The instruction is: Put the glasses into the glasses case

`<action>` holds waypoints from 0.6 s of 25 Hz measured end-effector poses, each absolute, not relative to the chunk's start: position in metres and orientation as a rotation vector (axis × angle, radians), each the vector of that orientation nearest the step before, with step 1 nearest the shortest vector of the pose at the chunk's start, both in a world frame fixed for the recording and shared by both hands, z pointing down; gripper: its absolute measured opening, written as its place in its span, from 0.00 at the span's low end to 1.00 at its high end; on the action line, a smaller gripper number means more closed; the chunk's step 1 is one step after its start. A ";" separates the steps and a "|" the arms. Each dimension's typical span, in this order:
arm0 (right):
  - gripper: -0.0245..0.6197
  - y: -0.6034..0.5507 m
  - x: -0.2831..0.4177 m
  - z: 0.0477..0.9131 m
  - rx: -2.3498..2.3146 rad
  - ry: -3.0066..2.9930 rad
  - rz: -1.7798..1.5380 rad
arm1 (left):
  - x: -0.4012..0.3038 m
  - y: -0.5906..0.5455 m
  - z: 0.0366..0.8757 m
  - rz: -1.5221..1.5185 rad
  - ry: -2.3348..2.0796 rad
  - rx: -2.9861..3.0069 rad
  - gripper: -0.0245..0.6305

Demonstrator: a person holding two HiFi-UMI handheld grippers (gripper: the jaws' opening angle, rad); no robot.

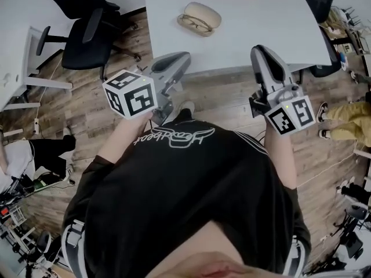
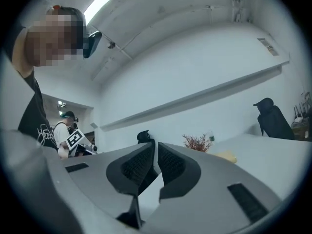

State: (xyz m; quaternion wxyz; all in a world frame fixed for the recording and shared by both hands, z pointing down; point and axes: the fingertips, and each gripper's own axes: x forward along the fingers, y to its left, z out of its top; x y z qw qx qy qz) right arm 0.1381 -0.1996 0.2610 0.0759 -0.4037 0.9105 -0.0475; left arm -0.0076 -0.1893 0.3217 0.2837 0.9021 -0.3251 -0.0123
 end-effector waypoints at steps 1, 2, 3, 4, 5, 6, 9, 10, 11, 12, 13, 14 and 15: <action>0.09 -0.187 0.140 0.258 -1.189 2.730 -0.138 | -0.004 -0.180 0.316 -0.041 -0.875 2.433 0.05; 0.08 -0.174 0.143 0.255 -1.167 2.731 -0.134 | 0.001 -0.169 0.311 -0.052 -0.875 2.453 0.05; 0.07 -0.161 0.145 0.252 -1.145 2.732 -0.127 | 0.006 -0.158 0.305 -0.066 -0.867 2.472 0.05; 0.07 -0.147 0.147 0.249 -1.123 2.735 -0.118 | 0.012 -0.147 0.299 -0.084 -0.854 2.490 0.05; 0.06 -0.135 0.148 0.246 -1.103 2.741 -0.109 | 0.018 -0.137 0.294 -0.102 -0.838 2.505 0.05; 0.06 -0.125 0.148 0.244 -1.084 2.748 -0.103 | 0.022 -0.127 0.288 -0.116 -0.824 2.519 0.05; 0.05 -0.104 0.149 0.241 -1.050 2.768 -0.117 | 0.034 -0.104 0.272 -0.118 -0.804 2.574 0.05; 0.05 -0.095 0.150 0.242 -1.042 2.774 -0.128 | 0.038 -0.094 0.269 -0.113 -0.797 2.596 0.05; 0.05 -0.086 0.151 0.244 -1.034 2.779 -0.138 | 0.042 -0.084 0.266 -0.111 -0.789 2.617 0.05; 0.05 -0.078 0.150 0.246 -1.025 2.786 -0.149 | 0.045 -0.074 0.263 -0.111 -0.783 2.634 0.05; 0.05 -0.070 0.148 0.248 -1.015 2.795 -0.160 | 0.046 -0.065 0.260 -0.112 -0.779 2.647 0.05; 0.05 -0.063 0.146 0.252 -1.005 2.807 -0.175 | 0.046 -0.058 0.258 -0.112 -0.778 2.658 0.05; 0.05 -0.056 0.143 0.255 -0.995 2.821 -0.192 | 0.046 -0.050 0.257 -0.113 -0.780 2.666 0.05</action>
